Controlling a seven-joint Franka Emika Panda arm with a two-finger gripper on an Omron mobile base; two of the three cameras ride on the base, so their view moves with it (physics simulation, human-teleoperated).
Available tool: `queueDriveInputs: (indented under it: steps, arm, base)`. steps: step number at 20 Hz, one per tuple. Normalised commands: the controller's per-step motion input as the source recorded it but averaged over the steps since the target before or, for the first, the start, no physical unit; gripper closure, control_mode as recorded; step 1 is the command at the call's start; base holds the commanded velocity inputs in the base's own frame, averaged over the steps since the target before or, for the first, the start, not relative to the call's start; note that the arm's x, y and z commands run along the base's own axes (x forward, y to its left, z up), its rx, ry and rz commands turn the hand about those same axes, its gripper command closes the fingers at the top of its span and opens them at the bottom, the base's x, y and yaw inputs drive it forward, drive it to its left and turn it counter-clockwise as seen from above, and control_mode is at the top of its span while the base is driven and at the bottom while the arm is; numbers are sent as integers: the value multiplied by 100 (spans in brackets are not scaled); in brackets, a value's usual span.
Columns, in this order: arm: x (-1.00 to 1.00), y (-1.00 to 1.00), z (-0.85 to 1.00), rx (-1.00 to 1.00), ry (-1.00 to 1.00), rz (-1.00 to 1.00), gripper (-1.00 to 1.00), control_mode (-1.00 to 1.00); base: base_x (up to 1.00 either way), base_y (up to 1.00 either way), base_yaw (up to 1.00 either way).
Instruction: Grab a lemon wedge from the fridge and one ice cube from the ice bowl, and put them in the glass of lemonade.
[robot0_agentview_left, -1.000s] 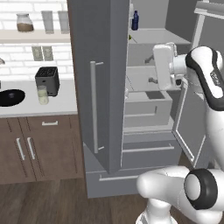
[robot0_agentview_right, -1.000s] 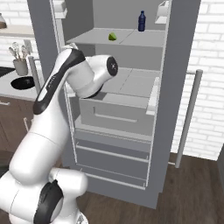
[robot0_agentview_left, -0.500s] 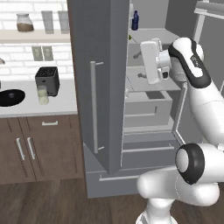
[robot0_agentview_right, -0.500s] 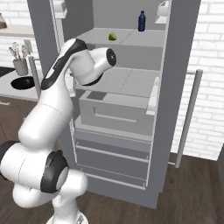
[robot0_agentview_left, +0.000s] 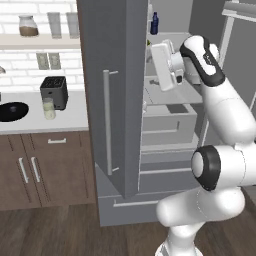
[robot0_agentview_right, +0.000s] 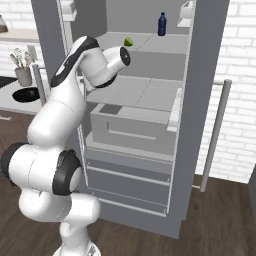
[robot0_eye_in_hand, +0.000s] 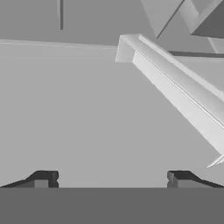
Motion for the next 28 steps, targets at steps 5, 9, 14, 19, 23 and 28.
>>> queueDriveInputs:
  steps: [5,9,14,19,23,28]
  arm:
    - [-10,76,0,0,1,0,-100,-100]
    - [-51,86,0,0,0,2,-100,-100]
    - [-55,96,0,0,0,2,-100,-100]
    - [-19,94,0,0,0,0,-100,-100]
    - [5,10,3,-6,3,-2,-100,-100]
    - [-60,-61,24,0,1,-7,-100,-100]
  base:
    - [0,0,0]
    - [0,0,0]
    - [0,0,0]
    - [0,0,0]
    - [0,0,0]
    - [0,0,0]
